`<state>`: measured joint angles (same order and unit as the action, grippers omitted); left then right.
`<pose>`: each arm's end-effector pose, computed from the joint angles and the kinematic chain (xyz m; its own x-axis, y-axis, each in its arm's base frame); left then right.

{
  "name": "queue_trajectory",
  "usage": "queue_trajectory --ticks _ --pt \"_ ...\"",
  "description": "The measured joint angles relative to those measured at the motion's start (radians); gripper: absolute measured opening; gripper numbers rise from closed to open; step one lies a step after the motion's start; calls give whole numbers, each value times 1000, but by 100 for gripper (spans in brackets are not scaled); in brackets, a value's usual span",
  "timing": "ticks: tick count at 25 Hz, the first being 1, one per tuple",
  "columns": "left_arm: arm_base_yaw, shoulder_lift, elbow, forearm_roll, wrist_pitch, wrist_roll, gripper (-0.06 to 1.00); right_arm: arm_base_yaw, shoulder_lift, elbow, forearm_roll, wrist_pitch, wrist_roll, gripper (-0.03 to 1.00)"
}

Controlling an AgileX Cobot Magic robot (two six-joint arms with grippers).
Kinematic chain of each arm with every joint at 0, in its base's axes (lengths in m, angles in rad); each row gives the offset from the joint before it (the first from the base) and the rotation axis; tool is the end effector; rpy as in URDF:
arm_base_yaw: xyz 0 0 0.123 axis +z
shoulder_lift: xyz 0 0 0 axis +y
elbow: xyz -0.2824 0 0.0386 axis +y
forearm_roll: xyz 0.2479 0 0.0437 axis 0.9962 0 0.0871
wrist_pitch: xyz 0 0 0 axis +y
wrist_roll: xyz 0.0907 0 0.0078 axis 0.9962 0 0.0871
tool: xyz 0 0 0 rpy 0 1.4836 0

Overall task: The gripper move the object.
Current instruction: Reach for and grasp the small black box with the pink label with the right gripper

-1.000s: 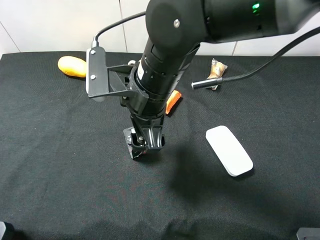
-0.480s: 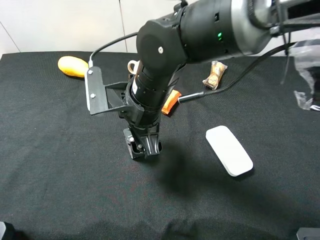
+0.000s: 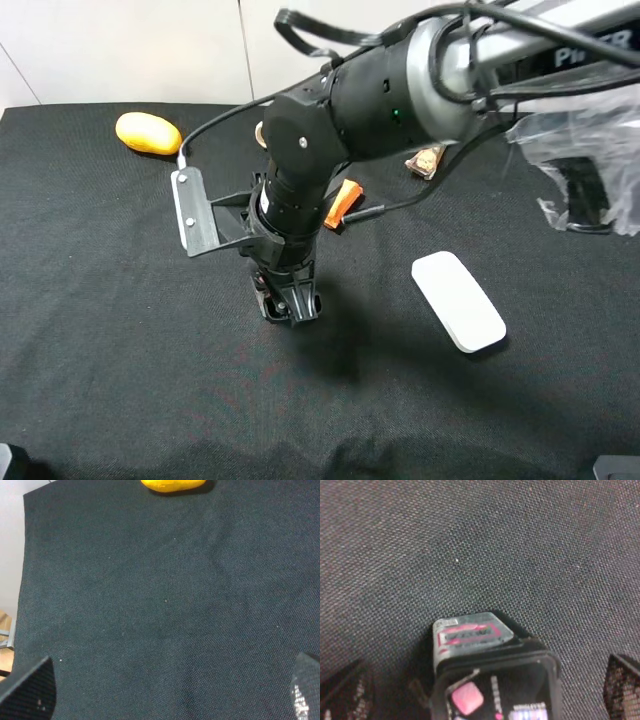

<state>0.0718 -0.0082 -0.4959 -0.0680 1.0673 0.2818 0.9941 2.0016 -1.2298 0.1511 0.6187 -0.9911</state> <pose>-0.0056 -0.0058 0.2756 -0.4468 0.2145 -0.8686 0.0942 0.9767 0.1927 0.2035 0.3275 0.1345 0.3073 -0.9213 -0.2384 -0.9488 -0.2773 -0.1513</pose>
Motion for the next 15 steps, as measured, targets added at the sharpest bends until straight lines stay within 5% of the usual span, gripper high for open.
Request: queue_trajectory --ticks 15 --pt "0 0 0 0 0 0 99 0 62 0 -3 -40 -27 69"
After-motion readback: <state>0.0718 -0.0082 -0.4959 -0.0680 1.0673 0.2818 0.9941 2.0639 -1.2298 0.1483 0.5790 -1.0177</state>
